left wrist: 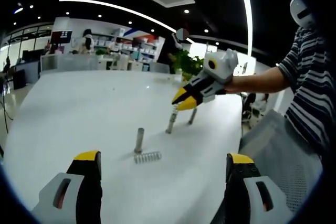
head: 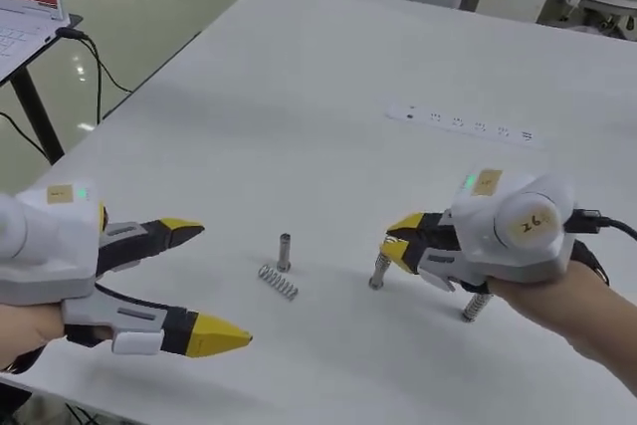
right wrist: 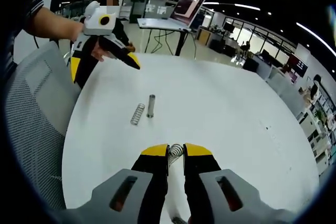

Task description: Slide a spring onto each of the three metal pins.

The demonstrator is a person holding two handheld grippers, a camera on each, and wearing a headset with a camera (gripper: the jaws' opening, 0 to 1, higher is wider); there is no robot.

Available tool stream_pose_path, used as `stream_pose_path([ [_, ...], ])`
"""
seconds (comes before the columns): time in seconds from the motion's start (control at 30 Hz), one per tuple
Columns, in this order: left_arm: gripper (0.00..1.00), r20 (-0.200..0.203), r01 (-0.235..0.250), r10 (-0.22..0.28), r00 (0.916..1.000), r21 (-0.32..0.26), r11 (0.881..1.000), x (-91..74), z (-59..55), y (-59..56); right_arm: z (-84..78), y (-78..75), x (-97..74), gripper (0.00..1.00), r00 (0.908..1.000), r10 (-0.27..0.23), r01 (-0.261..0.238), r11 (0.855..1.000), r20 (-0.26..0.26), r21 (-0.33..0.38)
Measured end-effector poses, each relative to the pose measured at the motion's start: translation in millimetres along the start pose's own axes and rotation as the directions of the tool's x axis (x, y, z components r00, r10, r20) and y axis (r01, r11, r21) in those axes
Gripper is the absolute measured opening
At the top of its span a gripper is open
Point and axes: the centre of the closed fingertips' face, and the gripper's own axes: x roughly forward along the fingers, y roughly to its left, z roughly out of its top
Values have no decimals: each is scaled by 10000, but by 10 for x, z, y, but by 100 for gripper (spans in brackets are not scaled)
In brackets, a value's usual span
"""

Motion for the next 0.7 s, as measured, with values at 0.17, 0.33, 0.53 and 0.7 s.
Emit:
stream_pose_path([
  [0.17,96,-11,-26,26,10000,-11,10000,-9,-7,0,-118,29,87,7,9996,108,-105,9999,-270,127],
  [0.33,96,-22,-63,63,10000,-26,10000,-15,-12,0,-222,77,156,7,9980,275,-267,9995,-569,144],
  [0.53,95,-26,-57,57,10000,-29,10000,-12,-8,-9,-221,65,145,8,9988,241,-221,9987,-416,468],
  [0.7,95,-28,-23,23,10000,-5,10000,10,12,-13,-228,71,128,8,9988,257,-238,9986,-414,466],
])
